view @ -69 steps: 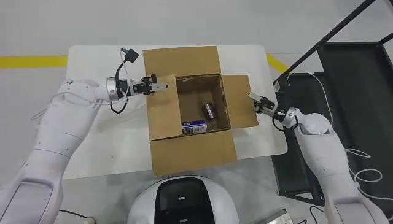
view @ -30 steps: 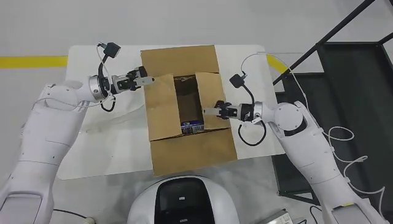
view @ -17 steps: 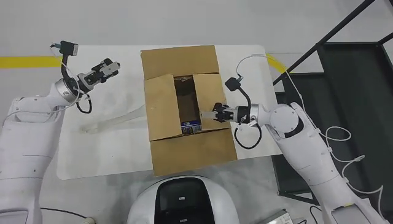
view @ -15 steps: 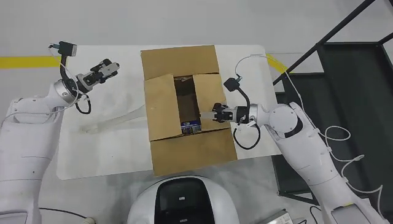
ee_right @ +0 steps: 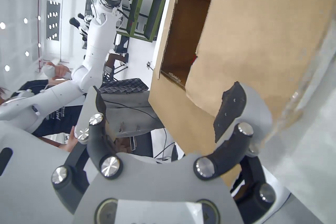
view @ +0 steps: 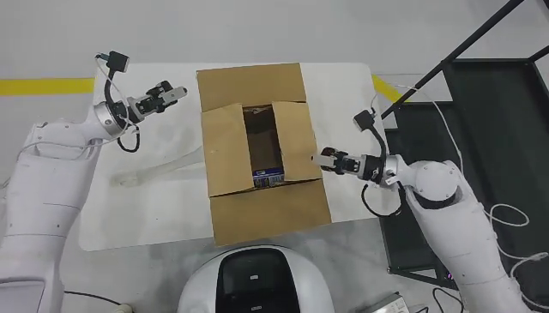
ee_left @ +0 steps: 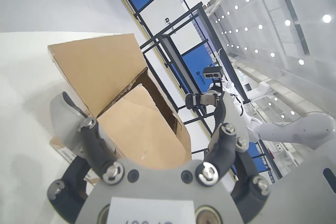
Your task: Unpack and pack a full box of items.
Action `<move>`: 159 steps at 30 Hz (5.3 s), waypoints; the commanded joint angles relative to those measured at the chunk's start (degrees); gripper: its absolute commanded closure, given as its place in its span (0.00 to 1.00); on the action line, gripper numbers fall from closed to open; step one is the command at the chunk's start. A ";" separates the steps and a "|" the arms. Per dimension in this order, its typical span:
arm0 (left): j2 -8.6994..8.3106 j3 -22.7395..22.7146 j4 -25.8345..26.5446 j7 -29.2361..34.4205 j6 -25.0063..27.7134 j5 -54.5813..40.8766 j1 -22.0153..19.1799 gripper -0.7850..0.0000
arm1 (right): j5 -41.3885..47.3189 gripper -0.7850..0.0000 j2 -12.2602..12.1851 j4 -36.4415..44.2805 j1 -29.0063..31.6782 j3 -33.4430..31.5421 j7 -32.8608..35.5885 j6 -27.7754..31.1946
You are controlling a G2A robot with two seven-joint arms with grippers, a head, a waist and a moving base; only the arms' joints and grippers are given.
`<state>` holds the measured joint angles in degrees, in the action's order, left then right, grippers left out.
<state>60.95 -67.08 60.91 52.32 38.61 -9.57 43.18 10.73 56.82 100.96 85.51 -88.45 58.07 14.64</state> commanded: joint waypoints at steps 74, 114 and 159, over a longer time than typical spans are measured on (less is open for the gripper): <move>17.88 16.86 -45.10 2.08 4.01 -12.39 -22.85 0.00 | 34.98 0.00 0.98 -2.18 7.05 0.62 0.01 -11.53; 7.11 26.27 -22.12 12.50 0.87 -11.29 -17.37 0.00 | 18.57 0.00 2.80 -12.71 -6.26 7.31 -18.76 -7.42; -1.70 30.64 -14.66 11.41 1.95 -21.40 -17.04 0.00 | 13.04 0.00 4.98 -18.45 -17.02 14.66 -19.75 -9.56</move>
<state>59.29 -36.49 46.33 63.80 40.50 -30.92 26.14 24.09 61.74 83.28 68.85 -74.09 38.39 5.26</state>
